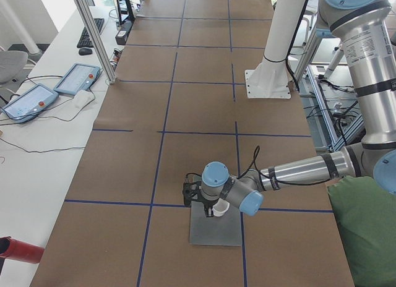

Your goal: Place cup on laptop

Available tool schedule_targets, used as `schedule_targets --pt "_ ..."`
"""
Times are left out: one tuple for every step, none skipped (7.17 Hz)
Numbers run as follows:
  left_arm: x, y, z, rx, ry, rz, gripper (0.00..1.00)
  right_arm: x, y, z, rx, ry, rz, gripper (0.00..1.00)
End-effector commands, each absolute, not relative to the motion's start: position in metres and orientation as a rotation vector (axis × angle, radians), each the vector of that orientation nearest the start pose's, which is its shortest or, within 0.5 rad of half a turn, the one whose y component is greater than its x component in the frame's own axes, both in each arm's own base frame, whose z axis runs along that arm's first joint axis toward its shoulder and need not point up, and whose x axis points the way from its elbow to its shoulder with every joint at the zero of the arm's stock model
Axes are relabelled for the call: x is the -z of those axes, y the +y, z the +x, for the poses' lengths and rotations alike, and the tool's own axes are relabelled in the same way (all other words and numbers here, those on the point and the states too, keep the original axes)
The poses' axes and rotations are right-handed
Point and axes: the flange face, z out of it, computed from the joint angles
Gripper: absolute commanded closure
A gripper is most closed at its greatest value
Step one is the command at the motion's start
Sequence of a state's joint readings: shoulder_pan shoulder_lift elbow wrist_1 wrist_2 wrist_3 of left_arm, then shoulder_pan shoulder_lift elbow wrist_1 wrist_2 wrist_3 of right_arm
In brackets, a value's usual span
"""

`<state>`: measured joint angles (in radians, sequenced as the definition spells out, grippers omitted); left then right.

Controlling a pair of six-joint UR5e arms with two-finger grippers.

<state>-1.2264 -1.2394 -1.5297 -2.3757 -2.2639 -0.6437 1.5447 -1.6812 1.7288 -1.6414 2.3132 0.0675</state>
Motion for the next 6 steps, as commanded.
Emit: schedule_targets --pt "-0.736 -0.355 0.055 0.132 0.797 0.042 1.0 -0.642 -0.444 0.054 -0.048 -0.741 -0.057 0.0" --pt "-0.735 -0.356 0.055 0.129 0.799 0.044 1.0 -0.642 -0.444 0.054 -0.048 -0.741 -0.057 0.0" --pt "-0.735 -0.357 0.056 0.126 0.799 0.046 0.95 -0.642 -0.444 0.054 -0.048 -0.741 -0.057 0.0" --pt "-0.736 -0.362 0.058 0.116 0.8 0.049 0.28 -0.642 -0.444 0.054 -0.048 -0.741 -0.057 0.0" --pt "-0.737 -0.365 0.059 0.117 0.8 0.053 0.0 -0.642 -0.444 0.054 -0.048 -0.741 -0.057 0.0" --pt "-0.735 -0.366 0.059 0.112 0.804 0.062 0.0 -0.642 -0.444 0.054 -0.048 -0.741 -0.057 0.0"
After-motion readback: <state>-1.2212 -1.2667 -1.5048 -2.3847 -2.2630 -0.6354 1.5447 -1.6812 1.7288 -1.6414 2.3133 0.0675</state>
